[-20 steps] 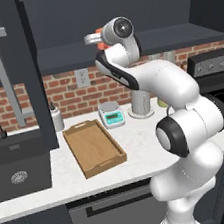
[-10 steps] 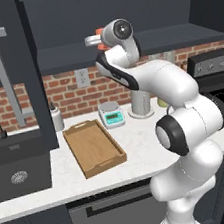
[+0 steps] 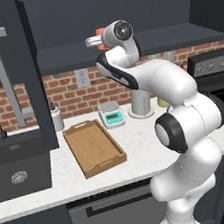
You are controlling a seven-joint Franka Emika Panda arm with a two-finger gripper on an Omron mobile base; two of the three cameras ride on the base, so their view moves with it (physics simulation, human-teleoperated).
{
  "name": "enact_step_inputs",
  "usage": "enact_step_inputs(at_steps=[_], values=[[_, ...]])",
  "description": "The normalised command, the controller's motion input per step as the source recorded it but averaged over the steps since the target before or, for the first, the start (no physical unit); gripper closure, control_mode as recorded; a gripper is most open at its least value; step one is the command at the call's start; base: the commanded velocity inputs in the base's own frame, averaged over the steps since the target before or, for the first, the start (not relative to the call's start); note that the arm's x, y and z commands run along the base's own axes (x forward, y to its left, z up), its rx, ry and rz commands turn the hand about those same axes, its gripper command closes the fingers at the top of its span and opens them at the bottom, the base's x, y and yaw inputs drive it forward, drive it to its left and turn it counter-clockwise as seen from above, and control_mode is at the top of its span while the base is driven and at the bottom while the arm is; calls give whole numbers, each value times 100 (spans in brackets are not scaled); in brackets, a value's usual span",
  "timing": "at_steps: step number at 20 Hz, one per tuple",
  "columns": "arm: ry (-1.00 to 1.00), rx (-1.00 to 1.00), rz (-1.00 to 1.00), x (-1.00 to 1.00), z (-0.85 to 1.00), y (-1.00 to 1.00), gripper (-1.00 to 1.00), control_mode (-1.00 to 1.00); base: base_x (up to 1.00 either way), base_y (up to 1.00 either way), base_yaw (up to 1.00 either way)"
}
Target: Pick the kettle from the counter and place it on the tray. Then pick the mug from the cabinet and place it on the tray. Then close the cabinet doors.
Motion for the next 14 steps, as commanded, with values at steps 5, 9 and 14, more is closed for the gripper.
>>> enact_step_inputs(at_steps=[5,9,14], values=[[0,0,0,7,-2,0,-100,-100,0,0,0],[0,0,0,3,-5,0,-100,-100,0,0,0],[0,0,0,0,-12,-3,100,-100,0,0,0]])
